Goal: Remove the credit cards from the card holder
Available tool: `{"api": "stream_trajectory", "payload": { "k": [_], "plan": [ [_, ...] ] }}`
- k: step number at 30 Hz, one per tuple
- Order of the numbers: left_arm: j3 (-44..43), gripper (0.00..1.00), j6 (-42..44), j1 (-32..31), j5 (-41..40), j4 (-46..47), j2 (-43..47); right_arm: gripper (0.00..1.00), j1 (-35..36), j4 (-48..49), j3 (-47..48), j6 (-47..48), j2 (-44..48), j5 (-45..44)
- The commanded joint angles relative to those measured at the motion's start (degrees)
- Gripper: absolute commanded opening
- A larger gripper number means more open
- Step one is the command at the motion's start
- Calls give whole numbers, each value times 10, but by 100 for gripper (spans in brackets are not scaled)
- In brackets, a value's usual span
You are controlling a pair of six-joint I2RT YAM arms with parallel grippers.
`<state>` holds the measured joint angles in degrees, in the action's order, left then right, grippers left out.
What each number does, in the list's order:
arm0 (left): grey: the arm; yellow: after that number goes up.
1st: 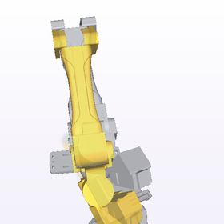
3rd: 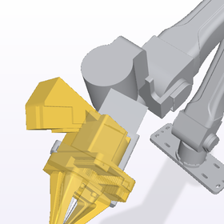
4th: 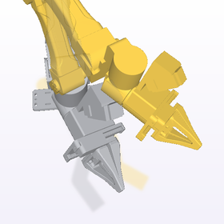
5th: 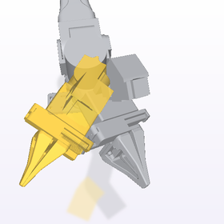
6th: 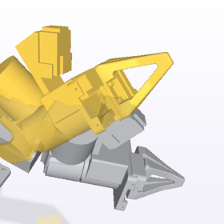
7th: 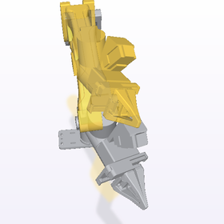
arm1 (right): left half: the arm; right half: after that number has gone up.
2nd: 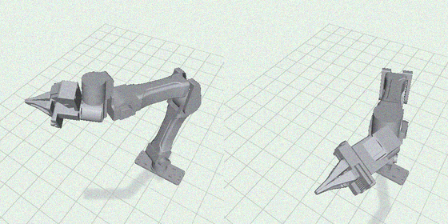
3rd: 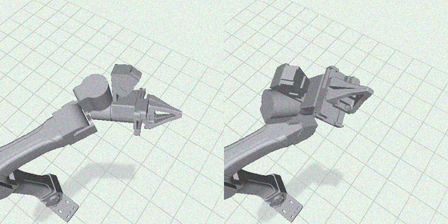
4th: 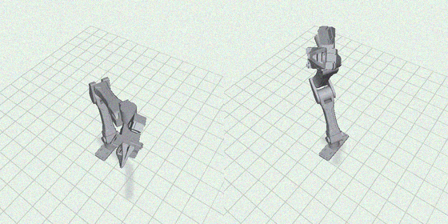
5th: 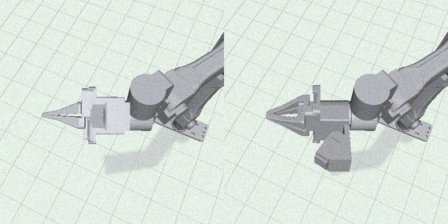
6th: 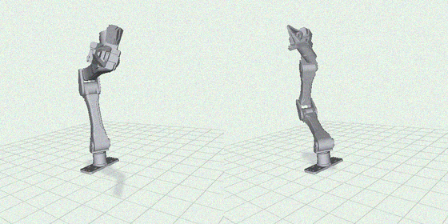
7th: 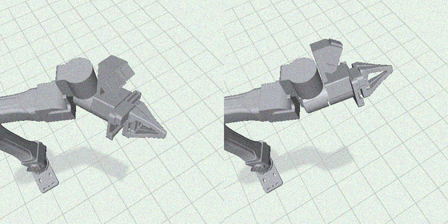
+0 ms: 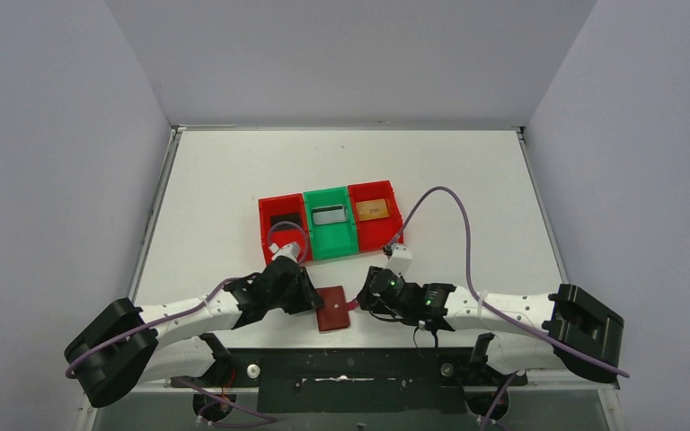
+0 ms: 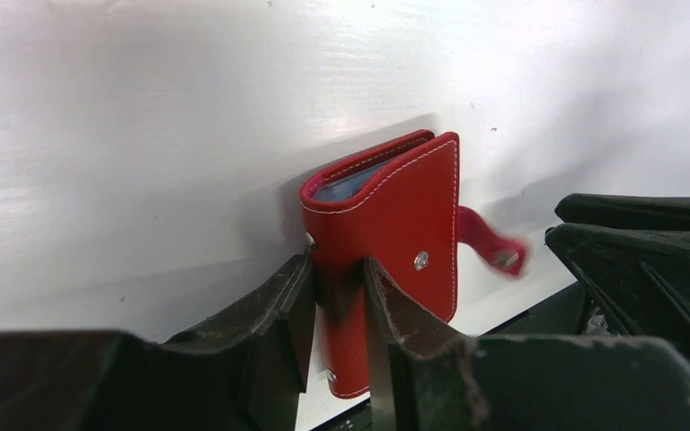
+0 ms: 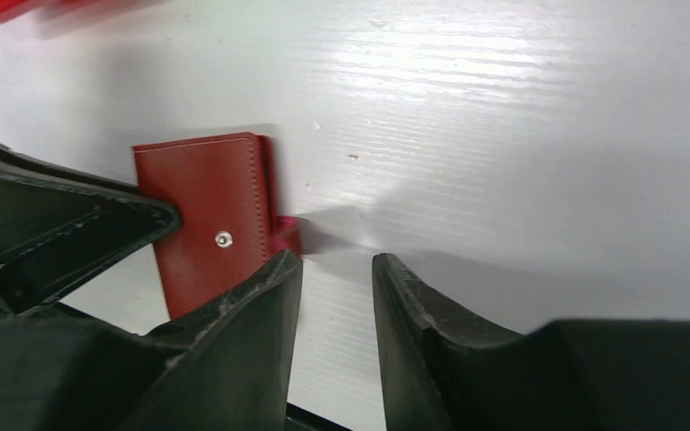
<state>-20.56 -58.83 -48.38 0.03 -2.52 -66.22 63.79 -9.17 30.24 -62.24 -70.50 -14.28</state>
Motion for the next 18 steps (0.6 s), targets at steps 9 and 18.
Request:
{"api": "stream_trajectory", "payload": {
  "k": [9,18],
  "plan": [
    [-17,31,27,-2,-15,-47,16,52,16,30,68,45,-35,31],
    [-11,32,28,-2,-13,-44,21,62,55,-19,151,49,-148,2]
  ]
}}
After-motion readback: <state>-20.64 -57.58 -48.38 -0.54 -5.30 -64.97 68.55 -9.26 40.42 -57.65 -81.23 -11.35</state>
